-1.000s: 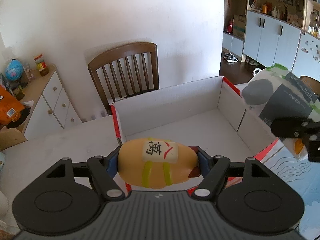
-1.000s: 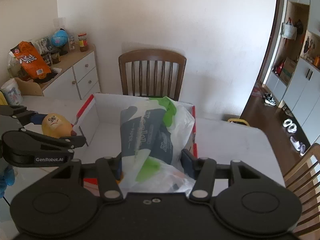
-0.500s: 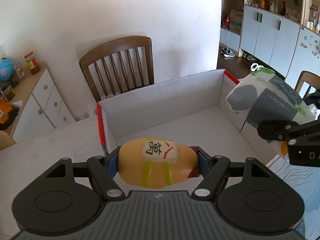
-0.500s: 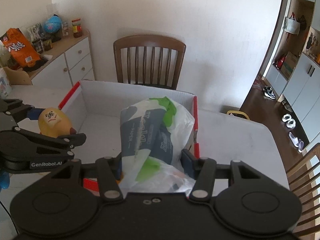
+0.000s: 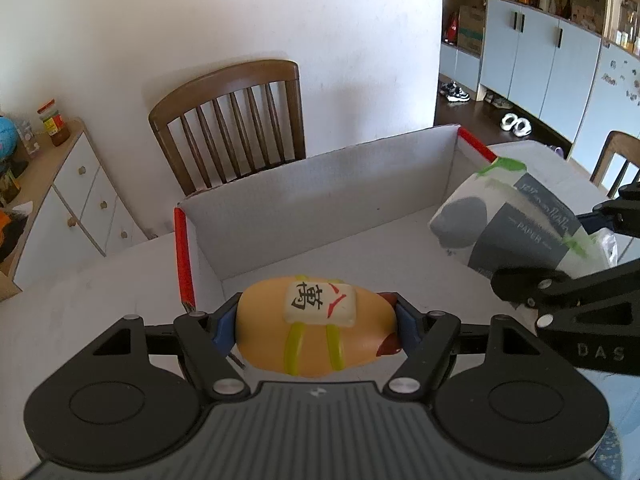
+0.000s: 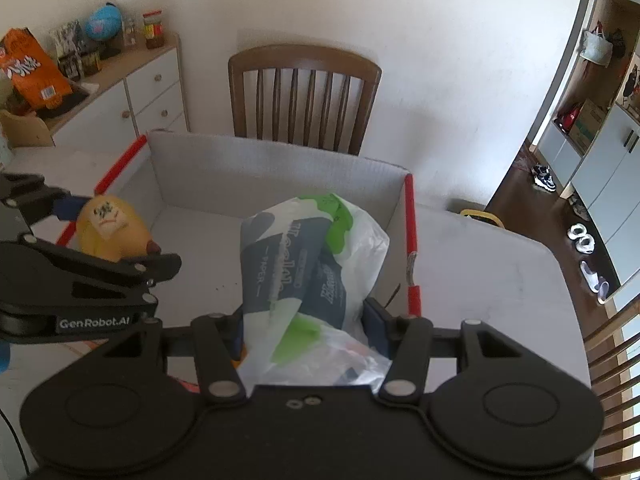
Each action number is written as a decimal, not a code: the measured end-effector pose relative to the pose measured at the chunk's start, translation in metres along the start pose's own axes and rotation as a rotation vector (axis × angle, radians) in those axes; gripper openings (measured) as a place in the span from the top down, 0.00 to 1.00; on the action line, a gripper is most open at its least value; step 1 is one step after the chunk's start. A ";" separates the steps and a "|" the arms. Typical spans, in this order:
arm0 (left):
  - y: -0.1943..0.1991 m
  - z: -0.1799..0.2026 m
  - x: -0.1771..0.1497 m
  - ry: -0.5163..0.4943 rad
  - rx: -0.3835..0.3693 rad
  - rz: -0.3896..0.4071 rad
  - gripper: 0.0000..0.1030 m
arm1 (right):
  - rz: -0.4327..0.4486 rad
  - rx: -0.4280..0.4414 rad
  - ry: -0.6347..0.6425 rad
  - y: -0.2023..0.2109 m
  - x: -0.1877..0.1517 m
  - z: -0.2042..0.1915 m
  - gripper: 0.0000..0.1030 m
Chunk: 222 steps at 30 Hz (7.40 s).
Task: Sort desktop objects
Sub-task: 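Carry the yellow toy and white-green bag with both grippers into the red box, then open both grippers to drop the toy and bag into the box, then withdraw both grippers from the box back toward the pile of packets, then grasp the blue-white biscuit packet with the left gripper while the right grasps the silver foil wrapper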
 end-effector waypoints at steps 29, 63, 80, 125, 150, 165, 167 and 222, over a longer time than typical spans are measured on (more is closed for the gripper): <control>-0.056 0.011 -0.018 -0.152 -0.003 -0.157 0.28 | -0.179 0.001 -0.022 -0.060 -0.026 -0.009 0.47; -0.061 0.014 -0.023 -0.193 0.004 -0.223 0.24 | -0.191 -0.009 -0.050 -0.064 -0.029 -0.041 0.36; -0.034 0.003 -0.014 -0.162 -0.005 -0.172 0.10 | -0.138 -0.051 -0.057 -0.046 -0.029 -0.045 0.22; 0.139 -0.013 -0.035 -0.018 0.098 -0.023 0.10 | 0.099 -0.003 -0.041 0.131 -0.069 -0.139 0.24; 0.207 -0.001 -0.095 0.047 0.055 0.020 0.10 | 0.207 0.005 -0.045 0.198 -0.122 -0.168 0.24; 0.233 0.012 -0.153 0.056 0.055 -0.010 0.10 | 0.187 -0.003 -0.024 0.207 -0.175 -0.184 0.23; 0.236 0.014 -0.159 0.055 0.056 -0.014 0.10 | 0.184 -0.005 -0.023 0.208 -0.180 -0.184 0.24; 0.201 0.098 -0.339 -0.008 -0.046 -0.207 0.12 | 0.006 0.026 -0.030 0.119 -0.277 -0.183 0.24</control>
Point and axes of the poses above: each gripper's, at about its wrist camera, not at the fingertips, and y roughly against the way its jaws point, z to its right, x to its top, the point moved 9 cm from there along -y, roughly the way its jaws point, and after that the axes turned 13 degrees about x, right-handed, at the moved point
